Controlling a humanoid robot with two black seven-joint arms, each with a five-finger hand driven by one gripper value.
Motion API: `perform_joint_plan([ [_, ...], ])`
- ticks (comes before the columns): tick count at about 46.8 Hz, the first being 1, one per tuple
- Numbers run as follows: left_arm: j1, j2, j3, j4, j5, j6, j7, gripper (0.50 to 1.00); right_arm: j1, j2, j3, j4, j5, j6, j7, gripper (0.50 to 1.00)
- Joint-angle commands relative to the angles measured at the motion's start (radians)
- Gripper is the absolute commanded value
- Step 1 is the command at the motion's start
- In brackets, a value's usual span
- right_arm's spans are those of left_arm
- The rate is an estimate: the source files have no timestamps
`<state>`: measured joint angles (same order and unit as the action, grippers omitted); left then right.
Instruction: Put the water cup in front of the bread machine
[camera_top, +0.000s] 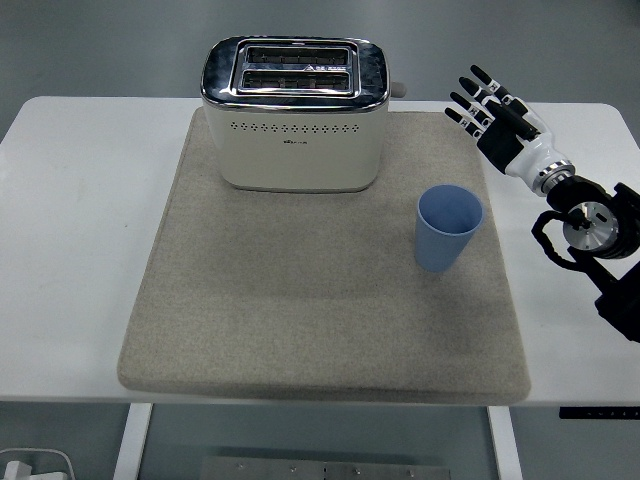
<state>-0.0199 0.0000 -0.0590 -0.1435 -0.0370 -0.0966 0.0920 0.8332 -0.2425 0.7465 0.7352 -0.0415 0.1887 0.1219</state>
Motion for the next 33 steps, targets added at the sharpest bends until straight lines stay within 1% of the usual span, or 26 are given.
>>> perform_joint_plan([
  [1, 0.000, 0.000, 0.001, 0.001, 0.000, 0.000, 0.000, 1.000, 0.000, 0.000, -0.003, 0.001, 0.000, 0.000, -0.002, 0.928],
  [33, 0.000, 0.000, 0.001, -0.001, 0.000, 0.000, 0.000, 1.000, -0.017, -0.017, -0.009, 0.006, -0.006, 0.002, -0.004, 0.928],
])
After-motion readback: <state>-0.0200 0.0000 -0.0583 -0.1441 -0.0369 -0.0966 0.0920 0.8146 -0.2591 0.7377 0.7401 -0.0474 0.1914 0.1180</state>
